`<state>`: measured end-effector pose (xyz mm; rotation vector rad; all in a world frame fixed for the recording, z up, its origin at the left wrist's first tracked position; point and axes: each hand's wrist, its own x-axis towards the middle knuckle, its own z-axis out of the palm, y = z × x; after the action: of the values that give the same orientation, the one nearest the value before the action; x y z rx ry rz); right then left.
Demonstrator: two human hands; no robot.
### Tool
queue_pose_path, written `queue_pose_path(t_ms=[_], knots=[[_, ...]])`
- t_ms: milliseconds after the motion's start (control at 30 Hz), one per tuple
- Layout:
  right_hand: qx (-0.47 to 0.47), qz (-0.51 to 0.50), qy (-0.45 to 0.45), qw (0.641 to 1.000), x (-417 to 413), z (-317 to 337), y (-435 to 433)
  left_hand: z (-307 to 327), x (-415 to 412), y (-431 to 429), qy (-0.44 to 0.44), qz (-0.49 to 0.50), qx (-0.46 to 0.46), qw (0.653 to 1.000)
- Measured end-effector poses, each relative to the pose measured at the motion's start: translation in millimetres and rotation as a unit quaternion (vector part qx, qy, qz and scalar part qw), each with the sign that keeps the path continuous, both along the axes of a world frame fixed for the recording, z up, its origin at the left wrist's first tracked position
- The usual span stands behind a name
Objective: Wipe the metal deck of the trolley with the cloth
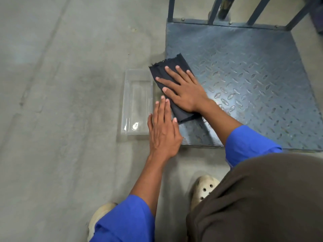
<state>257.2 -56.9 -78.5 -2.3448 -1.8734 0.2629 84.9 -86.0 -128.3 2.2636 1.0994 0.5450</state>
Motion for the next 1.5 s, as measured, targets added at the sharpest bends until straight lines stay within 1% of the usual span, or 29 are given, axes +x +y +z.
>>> queue_pose_path(t_ms=[100,167,233,267,333,400,433,500,633,733,800,900,1033,1233,1333,1500], knots=[[0.002,-0.045,-0.001,0.999,28,2,-13,1,-1,0,0.001,-0.009,-0.011,1.000],[-0.003,-0.087,0.003,0.996,56,6,-5,1,-1,0,-0.001,-0.008,-0.012,1.000],[-0.006,-0.110,0.004,0.994,61,10,6,0,-2,1,-0.005,-0.013,-0.019,1.000],[-0.005,-0.106,-0.002,0.994,53,11,10,-1,-1,2,-0.007,-0.016,-0.022,1.000],[0.008,-0.068,-0.013,0.998,24,7,3,-2,-2,3,-0.013,-0.021,-0.026,0.999],[0.030,-0.021,-0.020,0.999,3,-1,-22,-1,-2,4,-0.017,-0.024,-0.028,0.999],[0.034,-0.016,-0.022,0.999,0,-3,-34,-1,-3,5,-0.019,-0.026,-0.031,0.999],[0.026,-0.033,-0.018,0.999,17,-2,-43,0,-3,6,-0.018,-0.031,-0.036,0.999],[0.004,-0.110,0.001,0.994,63,5,-32,5,-4,9,0.019,-0.040,-0.042,0.998],[0.018,-0.125,-0.009,0.992,45,3,-33,11,-1,21,0.063,-0.057,-0.047,0.995],[0.035,-0.109,-0.019,0.993,22,-2,-46,14,5,36,0.073,-0.074,-0.052,0.993],[0.046,-0.106,-0.023,0.993,7,-6,-63,13,18,66,0.071,-0.100,-0.042,0.992],[0.044,-0.113,-0.017,0.992,13,-6,-66,15,41,110,0.074,-0.133,-0.025,0.988],[0.053,-0.110,-0.030,0.992,14,-10,-67,23,71,174,0.106,-0.218,0.032,0.970],[0.051,-0.110,-0.034,0.992,13,-12,-67,27,78,192,0.110,-0.242,0.059,0.962],[0.056,-0.105,-0.048,0.992,-7,-11,-73,28,86,202,0.097,-0.250,0.070,0.961]])
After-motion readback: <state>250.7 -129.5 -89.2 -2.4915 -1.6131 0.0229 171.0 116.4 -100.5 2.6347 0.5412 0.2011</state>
